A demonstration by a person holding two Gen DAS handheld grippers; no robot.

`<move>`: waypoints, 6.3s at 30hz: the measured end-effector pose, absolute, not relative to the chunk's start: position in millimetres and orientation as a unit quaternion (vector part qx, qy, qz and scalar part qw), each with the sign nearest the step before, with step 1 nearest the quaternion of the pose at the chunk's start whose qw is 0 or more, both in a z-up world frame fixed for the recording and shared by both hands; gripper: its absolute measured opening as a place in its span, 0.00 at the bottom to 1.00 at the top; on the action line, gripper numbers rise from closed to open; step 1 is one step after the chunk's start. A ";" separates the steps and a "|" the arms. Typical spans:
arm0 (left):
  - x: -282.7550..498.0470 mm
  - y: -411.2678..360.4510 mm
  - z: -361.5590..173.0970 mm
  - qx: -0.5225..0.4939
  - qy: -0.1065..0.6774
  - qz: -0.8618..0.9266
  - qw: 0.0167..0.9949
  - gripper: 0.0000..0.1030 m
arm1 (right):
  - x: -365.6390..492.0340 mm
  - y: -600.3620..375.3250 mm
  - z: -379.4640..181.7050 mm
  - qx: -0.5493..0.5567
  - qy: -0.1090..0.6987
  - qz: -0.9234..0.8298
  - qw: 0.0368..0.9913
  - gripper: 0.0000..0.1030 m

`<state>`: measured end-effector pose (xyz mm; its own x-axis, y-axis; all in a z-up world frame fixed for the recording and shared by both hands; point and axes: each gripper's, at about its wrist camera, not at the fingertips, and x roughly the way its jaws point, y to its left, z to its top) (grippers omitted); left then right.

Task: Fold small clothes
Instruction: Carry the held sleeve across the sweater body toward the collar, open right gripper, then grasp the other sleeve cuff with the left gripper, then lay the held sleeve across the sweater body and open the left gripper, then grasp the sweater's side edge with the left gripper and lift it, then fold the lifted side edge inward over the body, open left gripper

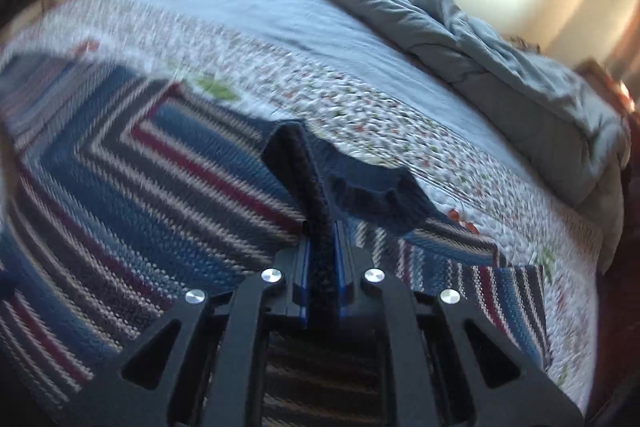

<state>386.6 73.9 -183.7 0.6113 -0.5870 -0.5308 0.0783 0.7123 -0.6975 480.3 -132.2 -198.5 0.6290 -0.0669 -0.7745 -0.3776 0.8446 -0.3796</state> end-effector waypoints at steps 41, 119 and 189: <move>545.6 -20.7 -228.3 -0.268 0.511 -0.117 0.808 0.94 | 354.3 -256.6 -187.1 0.144 0.390 0.089 0.905 0.77; 378.2 158.8 -191.5 -0.300 0.367 0.017 0.880 0.92 | 333.8 -210.0 -204.5 0.017 0.391 0.127 0.912 0.83; 530.2 31.1 -25.3 -0.137 0.362 -0.096 0.917 0.07 | 321.1 -295.2 -187.9 0.162 0.407 0.157 0.885 0.85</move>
<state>530.2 31.1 -25.3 0.7201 -0.2745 -0.6373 0.0769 0.9444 -0.3198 321.1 -295.2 -187.9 0.6203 0.4092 -0.6692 -0.1454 0.8983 0.4145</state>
